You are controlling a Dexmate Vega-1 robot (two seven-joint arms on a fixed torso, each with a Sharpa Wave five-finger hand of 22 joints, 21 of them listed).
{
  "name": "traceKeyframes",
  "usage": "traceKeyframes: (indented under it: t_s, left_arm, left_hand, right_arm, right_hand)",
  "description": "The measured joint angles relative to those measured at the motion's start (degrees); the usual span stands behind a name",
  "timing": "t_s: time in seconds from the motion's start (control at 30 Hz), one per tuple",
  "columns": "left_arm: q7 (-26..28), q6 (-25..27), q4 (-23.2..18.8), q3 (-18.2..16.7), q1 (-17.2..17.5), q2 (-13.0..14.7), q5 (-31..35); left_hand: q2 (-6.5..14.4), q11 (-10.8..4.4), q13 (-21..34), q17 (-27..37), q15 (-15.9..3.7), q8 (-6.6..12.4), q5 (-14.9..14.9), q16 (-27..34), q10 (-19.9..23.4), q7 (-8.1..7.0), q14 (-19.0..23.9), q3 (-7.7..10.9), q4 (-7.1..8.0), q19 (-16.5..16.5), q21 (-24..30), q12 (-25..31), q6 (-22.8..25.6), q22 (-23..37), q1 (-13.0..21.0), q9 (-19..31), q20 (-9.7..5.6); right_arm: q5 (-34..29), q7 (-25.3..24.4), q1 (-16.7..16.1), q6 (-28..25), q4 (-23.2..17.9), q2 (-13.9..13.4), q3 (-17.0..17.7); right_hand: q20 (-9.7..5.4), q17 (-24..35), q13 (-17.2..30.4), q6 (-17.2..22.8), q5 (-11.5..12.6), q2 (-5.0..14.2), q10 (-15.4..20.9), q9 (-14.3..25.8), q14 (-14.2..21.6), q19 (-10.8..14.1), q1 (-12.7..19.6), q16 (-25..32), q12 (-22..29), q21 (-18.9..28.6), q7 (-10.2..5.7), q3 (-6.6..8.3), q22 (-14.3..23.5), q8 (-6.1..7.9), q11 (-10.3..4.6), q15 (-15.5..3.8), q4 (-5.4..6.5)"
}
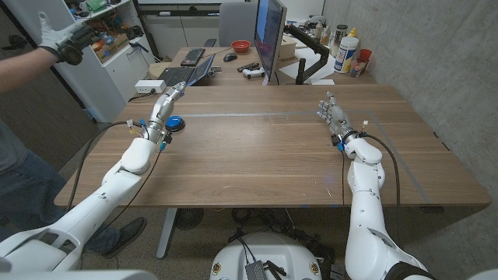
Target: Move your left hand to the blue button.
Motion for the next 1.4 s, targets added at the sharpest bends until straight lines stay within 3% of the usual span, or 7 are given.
traceKeyframes:
  t_s: [0.4,1.2,1.4]
  left_arm:
    - [2.9,-3.2,1.6,-0.9,-0.6,2.3,5.0]
    - [9.3,-6.8,5.5,-1.1,-3.6,6.4,15.2]
    - [14.9,-8.1,7.3,0.1,-5.4,7.6,22.4]
  left_hand:
    - [-0.1,-0.20,0.3,0.0,0.01,0.00,0.4,0.0,0.2,-0.33,0.0,0.00,-0.46,0.4,-0.4,0.0,0.7,0.0,0.6,0.0,1.52]
    - [0.2,-1.43,0.3,0.0,-0.33,0.00,0.9,0.0,0.2,-0.94,0.9,0.23,-1.50,1.4,-1.0,0.0,1.3,0.0,2.6,0.0,2.43]
    - [0.3,-1.74,0.3,0.0,-0.33,0.00,0.9,0.0,-0.1,-0.94,0.9,0.40,-1.66,1.4,-1.2,0.0,1.3,0.0,3.4,0.0,2.44]
  right_arm:
    - [0.2,-1.7,-0.8,3.1,-0.8,-0.4,-1.0]
    - [0.5,-2.5,-1.1,3.7,-1.2,-1.3,-1.9]
    - [0.4,-2.5,-1.1,3.5,-1.3,-1.5,-1.9]
  right_hand:
    - [0.00,-0.1,0.0,0.3,0.0,0.22,0.3,0.0,0.3,0.0,0.2,0.0,0.0,-0.2,-0.12,-0.07,0.0,0.12,0.31,-0.31,-0.07]
    - [-0.09,-0.1,0.0,2.3,0.7,0.22,1.8,0.0,1.3,0.7,0.2,0.0,0.0,-1.1,0.41,-0.39,0.3,0.33,0.00,-0.72,-0.39]
    - [-0.09,-0.1,0.0,2.6,0.7,0.22,1.8,0.0,1.3,0.7,0.2,0.0,0.0,-1.1,0.80,-0.39,0.3,0.32,0.00,-0.72,-0.39]
